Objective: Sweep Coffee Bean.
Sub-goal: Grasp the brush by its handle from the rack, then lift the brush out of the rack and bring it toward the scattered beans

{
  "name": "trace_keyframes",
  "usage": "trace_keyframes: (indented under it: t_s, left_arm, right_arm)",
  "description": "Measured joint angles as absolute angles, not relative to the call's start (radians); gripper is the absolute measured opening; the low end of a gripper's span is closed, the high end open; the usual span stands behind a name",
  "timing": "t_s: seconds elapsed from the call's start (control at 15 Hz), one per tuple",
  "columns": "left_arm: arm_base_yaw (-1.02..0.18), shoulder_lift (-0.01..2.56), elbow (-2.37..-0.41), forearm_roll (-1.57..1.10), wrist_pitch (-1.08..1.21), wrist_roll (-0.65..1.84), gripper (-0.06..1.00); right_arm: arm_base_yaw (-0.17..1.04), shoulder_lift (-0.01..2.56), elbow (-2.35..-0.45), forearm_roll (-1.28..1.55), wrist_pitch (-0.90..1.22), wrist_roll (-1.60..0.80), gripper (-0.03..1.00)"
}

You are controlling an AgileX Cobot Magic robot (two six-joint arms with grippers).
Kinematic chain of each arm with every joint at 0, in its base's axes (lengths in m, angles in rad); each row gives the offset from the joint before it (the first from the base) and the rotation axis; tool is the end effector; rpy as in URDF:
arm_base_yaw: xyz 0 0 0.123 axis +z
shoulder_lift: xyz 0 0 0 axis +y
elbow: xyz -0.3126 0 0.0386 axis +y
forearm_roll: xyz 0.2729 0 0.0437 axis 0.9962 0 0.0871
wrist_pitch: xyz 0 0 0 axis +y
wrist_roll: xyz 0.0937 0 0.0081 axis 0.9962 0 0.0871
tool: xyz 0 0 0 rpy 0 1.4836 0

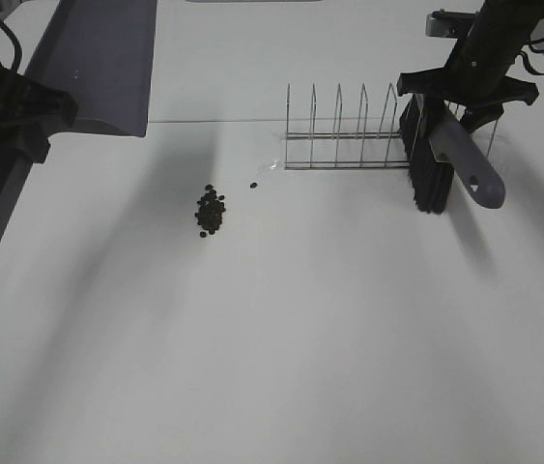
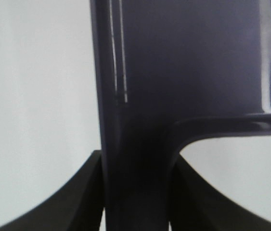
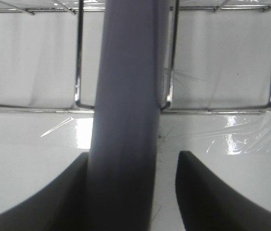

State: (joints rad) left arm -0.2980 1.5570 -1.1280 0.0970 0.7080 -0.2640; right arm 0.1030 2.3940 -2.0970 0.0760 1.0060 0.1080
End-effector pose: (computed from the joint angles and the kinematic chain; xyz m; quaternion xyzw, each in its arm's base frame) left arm 0.3339 -0.0963 0.2810 0.0439 0.9645 -0.0330 0.2582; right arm 0.5583 0.0638 0.1812 0.0168 0.9835 0.0536 0.1718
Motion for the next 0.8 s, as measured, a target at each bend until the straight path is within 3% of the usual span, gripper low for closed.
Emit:
trace_keyframes:
  t_s: [0.2,0.33,0.8]
  left_arm:
    - [-0.298,1.557,-1.128,0.097,0.708,-0.264,0.36]
    - [-0.298,1.557,-1.128,0.097,0.708,-0.264,0.36]
    - [-0.298,1.557,-1.128,0.097,0.706,-0.262,0.36]
  right_arm:
    - [0.103,2.419,-2.1,0.076,1.017,0.108,0.48]
    - [0.103,2.418,-2.1,0.083,1.014,0.108,0.35]
    - [0.104,2.418,-2.167,0.083,1.114,0.108,0.35]
